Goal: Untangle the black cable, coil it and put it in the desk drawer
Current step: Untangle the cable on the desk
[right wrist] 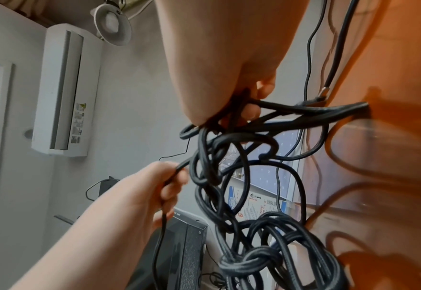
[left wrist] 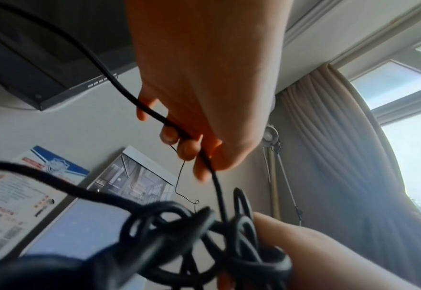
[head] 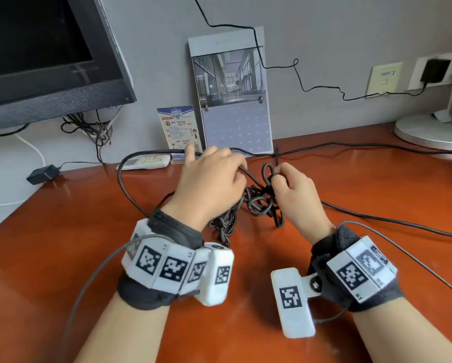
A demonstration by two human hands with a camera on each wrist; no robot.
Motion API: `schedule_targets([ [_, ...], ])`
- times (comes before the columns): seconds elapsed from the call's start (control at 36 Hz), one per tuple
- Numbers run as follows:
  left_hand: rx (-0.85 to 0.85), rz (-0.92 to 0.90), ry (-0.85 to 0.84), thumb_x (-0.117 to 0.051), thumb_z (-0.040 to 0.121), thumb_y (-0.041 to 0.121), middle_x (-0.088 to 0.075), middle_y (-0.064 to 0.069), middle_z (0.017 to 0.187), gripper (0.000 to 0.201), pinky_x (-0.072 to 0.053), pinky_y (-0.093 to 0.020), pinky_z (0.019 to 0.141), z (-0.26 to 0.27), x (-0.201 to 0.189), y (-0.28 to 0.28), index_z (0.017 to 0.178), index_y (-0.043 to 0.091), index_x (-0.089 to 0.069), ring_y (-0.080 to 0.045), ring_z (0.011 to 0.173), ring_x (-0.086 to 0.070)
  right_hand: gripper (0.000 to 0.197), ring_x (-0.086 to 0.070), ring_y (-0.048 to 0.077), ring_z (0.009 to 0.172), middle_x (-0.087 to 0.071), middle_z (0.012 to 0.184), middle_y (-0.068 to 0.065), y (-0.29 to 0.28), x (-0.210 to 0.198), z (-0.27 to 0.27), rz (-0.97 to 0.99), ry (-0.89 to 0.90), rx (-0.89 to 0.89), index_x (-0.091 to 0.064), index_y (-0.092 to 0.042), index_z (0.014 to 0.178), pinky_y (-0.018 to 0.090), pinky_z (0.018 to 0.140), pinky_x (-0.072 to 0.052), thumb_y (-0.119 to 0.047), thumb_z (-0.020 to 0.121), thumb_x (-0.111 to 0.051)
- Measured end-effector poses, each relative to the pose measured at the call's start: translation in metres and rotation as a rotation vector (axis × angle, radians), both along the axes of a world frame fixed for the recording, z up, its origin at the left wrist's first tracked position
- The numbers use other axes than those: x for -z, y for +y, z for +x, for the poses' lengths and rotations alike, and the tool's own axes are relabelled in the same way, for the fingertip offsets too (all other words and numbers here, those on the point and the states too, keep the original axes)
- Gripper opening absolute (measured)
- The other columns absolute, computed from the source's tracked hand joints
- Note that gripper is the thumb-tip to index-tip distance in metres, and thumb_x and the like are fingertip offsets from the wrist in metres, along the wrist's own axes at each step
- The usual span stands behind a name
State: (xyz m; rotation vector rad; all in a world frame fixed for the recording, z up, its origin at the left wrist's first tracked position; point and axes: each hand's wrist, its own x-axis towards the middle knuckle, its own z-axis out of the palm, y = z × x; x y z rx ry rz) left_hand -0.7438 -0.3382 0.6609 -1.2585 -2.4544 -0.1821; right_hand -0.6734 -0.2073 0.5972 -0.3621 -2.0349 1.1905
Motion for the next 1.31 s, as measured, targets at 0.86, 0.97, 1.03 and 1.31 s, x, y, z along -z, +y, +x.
schedule_targets([
  [0.86,-0.285,0.834,-0.305,-0.037,0.097,0.018,-0.055,-0.004,0.090,0.023,-0.030,-0.030,0.072,-0.052,-0.034,-0.079,0.085,0.017,-0.056,-0.019,0.086,-0.045,0.018,-0.051,0.020,0.077,-0.054,0.076,0.000,0.047,0.010,-0.001,-0.165,0.029,0.214,-0.054,-0.010,0.088,0.037,0.071,-0.044,-0.011,0.095,-0.038],
  [0.97,-0.205,1.118,-0.692,-0.037,0.100,0.019,-0.033,0.005,0.069,0.028,-0.027,-0.023,0.051,-0.069,-0.028,-0.090,0.077,0.026,-0.050,-0.009,0.058,-0.030,0.017,-0.048,0.016,0.071,-0.053,0.072,-0.004,0.048,0.007,0.002,-0.121,0.054,0.216,-0.052,-0.010,0.087,0.031,0.066,-0.040,-0.009,0.096,-0.037],
  [1.03,-0.247,1.223,-0.806,-0.041,0.099,0.020,-0.030,0.006,0.069,0.022,-0.023,-0.017,0.042,-0.077,-0.027,-0.097,0.079,0.026,-0.049,-0.005,0.054,-0.026,0.018,-0.049,0.016,0.070,-0.052,0.072,-0.006,0.053,0.007,0.003,-0.125,0.069,0.253,-0.052,-0.012,0.086,0.033,0.070,-0.044,-0.007,0.095,-0.037],
  [1.31,-0.669,0.969,-0.863,-0.056,0.092,0.025,-0.040,-0.012,0.136,0.050,-0.045,-0.029,0.068,-0.111,0.009,-0.125,0.136,0.006,-0.043,-0.021,0.103,-0.044,0.031,-0.045,0.010,0.064,-0.050,0.073,0.003,0.059,0.007,0.016,-0.318,0.122,0.123,-0.050,-0.017,0.069,0.009,0.047,-0.038,0.004,0.090,-0.039],
])
